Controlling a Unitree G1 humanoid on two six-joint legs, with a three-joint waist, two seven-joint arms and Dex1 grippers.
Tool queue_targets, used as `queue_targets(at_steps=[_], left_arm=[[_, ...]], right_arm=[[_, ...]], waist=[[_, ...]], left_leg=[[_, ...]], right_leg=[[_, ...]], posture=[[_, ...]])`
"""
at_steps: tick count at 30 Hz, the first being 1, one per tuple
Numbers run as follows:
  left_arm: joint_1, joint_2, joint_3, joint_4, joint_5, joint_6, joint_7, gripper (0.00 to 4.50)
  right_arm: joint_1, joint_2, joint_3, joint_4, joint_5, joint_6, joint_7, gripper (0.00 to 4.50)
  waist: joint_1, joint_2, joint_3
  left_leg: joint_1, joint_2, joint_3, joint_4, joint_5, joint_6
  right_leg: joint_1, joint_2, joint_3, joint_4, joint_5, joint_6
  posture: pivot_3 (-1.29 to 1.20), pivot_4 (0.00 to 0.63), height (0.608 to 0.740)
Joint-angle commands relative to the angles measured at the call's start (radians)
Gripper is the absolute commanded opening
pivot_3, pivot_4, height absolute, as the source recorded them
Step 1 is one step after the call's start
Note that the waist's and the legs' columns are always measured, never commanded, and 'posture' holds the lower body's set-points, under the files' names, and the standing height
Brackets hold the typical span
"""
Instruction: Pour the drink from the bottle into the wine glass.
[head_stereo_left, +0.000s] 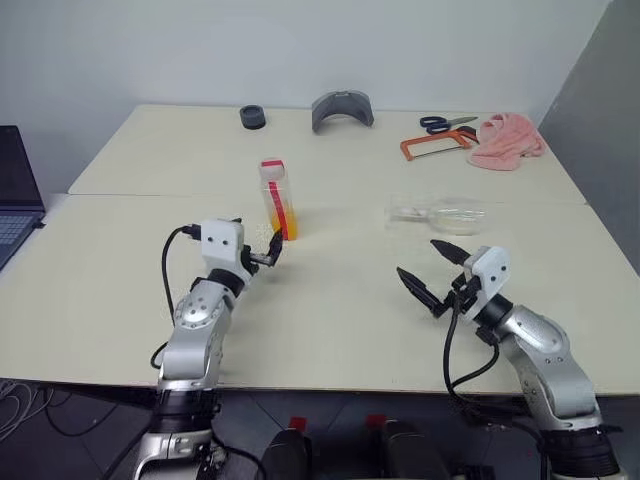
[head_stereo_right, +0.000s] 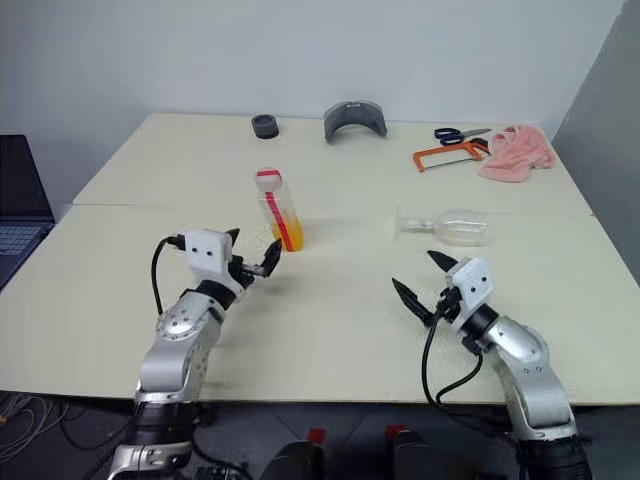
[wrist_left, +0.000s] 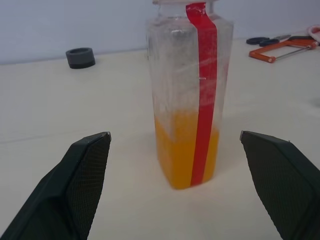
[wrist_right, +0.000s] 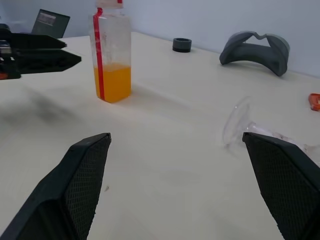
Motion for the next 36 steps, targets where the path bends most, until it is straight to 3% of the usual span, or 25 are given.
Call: queue_targets(at_steps=[1, 17, 21, 36], left_arm=[[-0.051, -0.018, -0.006, 0.035, 0.019, -0.027, 0.031, 4.46], [-0.219, -0.098, -0.047, 0.209, 0.081, -0.087, 0.106, 4.46], [-0.276, -0.111, -0.043, 0.257, 0.101, -0.081, 0.165, 4.46], [-0.42, -0.132, -0.033, 0.377, 0.123, -0.065, 0.271, 4.46]], right_arm=[[-0.011, -0.019, 0.001, -0.055, 0.019, 0.021, 0.019, 4.5], [-0.044, -0.093, 0.004, -0.087, 0.071, 0.107, 0.107, 4.5], [-0.069, -0.125, 0.001, -0.131, 0.164, 0.203, 0.16, 4.5], [-0.158, -0.116, 0.018, -0.093, 0.158, 0.208, 0.159, 4.5]], waist=[[0.0, 0.0, 0.0], [0.002, -0.001, 0.001], [0.003, -0.004, 0.002], [0.004, -0.006, 0.004]], left_leg=[[0.0, 0.0, 0.0, 0.0, 0.0, 0.0], [-0.007, -0.012, -0.004, 0.001, 0.0, -0.001], [-0.008, -0.012, -0.005, 0.002, 0.0, -0.001], [-0.009, -0.013, -0.005, 0.002, 0.001, -0.002]], right_leg=[[0.0, 0.0, 0.0, 0.0, 0.0, 0.0], [-0.005, -0.005, -0.002, 0.0, 0.0, 0.0], [-0.005, -0.006, -0.003, 0.0, 0.0, 0.0], [-0.005, -0.007, -0.003, 0.0, 0.0, 0.001]], posture=[[0.0, 0.15, 0.74], [0.0, 0.15, 0.74], [0.0, 0.15, 0.74], [0.0, 0.15, 0.74]])
